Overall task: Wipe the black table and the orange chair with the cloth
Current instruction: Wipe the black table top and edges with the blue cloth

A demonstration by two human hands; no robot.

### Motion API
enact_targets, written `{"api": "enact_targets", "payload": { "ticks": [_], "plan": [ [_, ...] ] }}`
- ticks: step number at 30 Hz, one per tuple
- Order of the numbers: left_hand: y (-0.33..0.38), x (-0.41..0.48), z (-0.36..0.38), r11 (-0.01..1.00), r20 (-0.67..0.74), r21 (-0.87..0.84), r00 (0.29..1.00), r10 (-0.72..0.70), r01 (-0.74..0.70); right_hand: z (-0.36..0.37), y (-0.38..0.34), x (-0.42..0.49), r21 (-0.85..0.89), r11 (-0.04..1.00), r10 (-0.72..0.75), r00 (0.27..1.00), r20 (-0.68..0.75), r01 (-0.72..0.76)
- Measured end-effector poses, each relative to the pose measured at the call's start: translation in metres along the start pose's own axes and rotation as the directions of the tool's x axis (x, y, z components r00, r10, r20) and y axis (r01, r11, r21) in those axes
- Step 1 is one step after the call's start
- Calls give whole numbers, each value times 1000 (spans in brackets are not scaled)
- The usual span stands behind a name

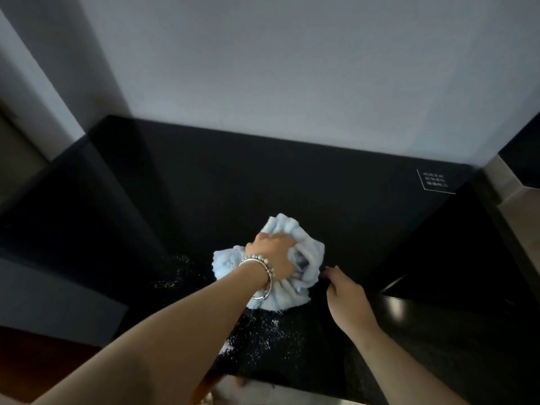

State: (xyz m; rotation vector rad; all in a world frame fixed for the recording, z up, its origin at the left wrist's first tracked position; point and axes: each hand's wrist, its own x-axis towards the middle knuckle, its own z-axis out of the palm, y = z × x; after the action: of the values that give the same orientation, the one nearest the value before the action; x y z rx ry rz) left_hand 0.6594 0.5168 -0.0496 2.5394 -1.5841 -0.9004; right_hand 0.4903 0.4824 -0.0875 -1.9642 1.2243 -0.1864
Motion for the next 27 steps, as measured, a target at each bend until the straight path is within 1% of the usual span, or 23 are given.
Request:
{"api": "enact_targets", "payload": {
  "ticks": [1, 2, 3, 5, 7, 8, 9, 10, 11, 12, 13, 14, 15, 17, 18, 19, 21, 22, 23, 24, 25, 26, 27],
  "plan": [
    [3, -7, -1, 997, 30, -66, 998, 51, -49, 1, 1, 0, -6, 1000, -13, 1000, -7, 13],
    [0, -13, -4, 986, 26, -143, 995, 96, -91, 2, 2, -1, -8, 1000, -24, 1000, -12, 24],
    [-6, -20, -8, 970, -12, -212, 993, 120, -120, 4, 3, -1, -17, 999, -31, 999, -12, 31],
    [-33, -34, -20, 932, -153, -332, 983, 99, -146, 8, 6, -1, -51, 998, -37, 999, -20, 36],
    [-71, -46, -28, 914, -341, -384, 940, -5, -134, 11, 7, 0, -33, 999, -32, 999, -34, 31],
    [-92, -53, -31, 928, -403, -369, 909, -105, -56, 13, 6, 0, -22, 999, -33, 999, -41, 32],
    [-114, -59, -34, 930, -433, -358, 869, -242, 80, 13, 5, 0, -17, 999, -30, 998, -52, 29],
    [-135, -64, -35, 897, -423, -370, 815, -396, 243, 14, 4, -1, -14, 1000, -23, 997, -67, 22],
    [-155, -69, -35, 832, -387, -403, 752, -533, 383, 15, 3, -2, -11, 1000, -13, 997, -80, 12],
    [-173, -72, -33, 757, -337, -442, 693, -638, 482, 16, 1, -3, -7, 1000, -5, 996, -91, 4],
    [-187, -75, -29, 692, -290, -481, 647, -705, 538, 16, 0, -3, -9, 1000, 0, 995, -100, -1],
    [-196, -76, -25, 651, -254, -502, 622, -740, 570, 17, -2, -4, -16, 1000, 3, 994, -110, -5],
    [-200, -76, -20, 641, -237, -496, 619, -749, 586, 18, -3, -5, -33, 999, 4, 993, -117, -8],
    [-191, -74, -9, 669, -233, -453, 647, -726, 589, 23, -6, -5, -67, 998, 11, 991, -135, -20],
    [-180, -71, -2, 707, -237, -427, 685, -689, 563, 26, -8, -5, -74, 997, 23, 988, -151, -34],
    [-166, -68, 5, 771, -251, -381, 746, -617, 509, 31, -11, -5, -77, 996, 39, 984, -172, -53],
    [-139, -64, 24, 911, -278, -270, 880, -384, 312, 39, -17, -4, -92, 992, 61, 975, -216, -82],
    [-129, -64, 31, 943, -254, -269, 930, -267, 197, 42, -20, -3, -107, 990, 63, 972, -228, -89],
    [-122, -67, 33, 944, -231, -315, 957, -176, 97, 44, -22, -2, -125, 988, 63, 971, -231, -94],
    [-124, -70, 32, 929, -247, -369, 961, -123, 24, 46, -23, -2, -139, 986, 62, 972, -227, -96],
    [-131, -74, 28, 920, -324, -391, 940, -108, -30, 47, -24, -3, -143, 985, 60, 974, -218, -92],
    [-142, -78, 21, 934, -438, -355, 890, -129, -39, 49, -24, -4, -137, 987, 57, 976, -209, -87],
    [-160, -81, 14, 954, -531, -299, 829, -175, 10, 49, -24, -6, -133, 988, 55, 978, -201, -83]
  ]
}}
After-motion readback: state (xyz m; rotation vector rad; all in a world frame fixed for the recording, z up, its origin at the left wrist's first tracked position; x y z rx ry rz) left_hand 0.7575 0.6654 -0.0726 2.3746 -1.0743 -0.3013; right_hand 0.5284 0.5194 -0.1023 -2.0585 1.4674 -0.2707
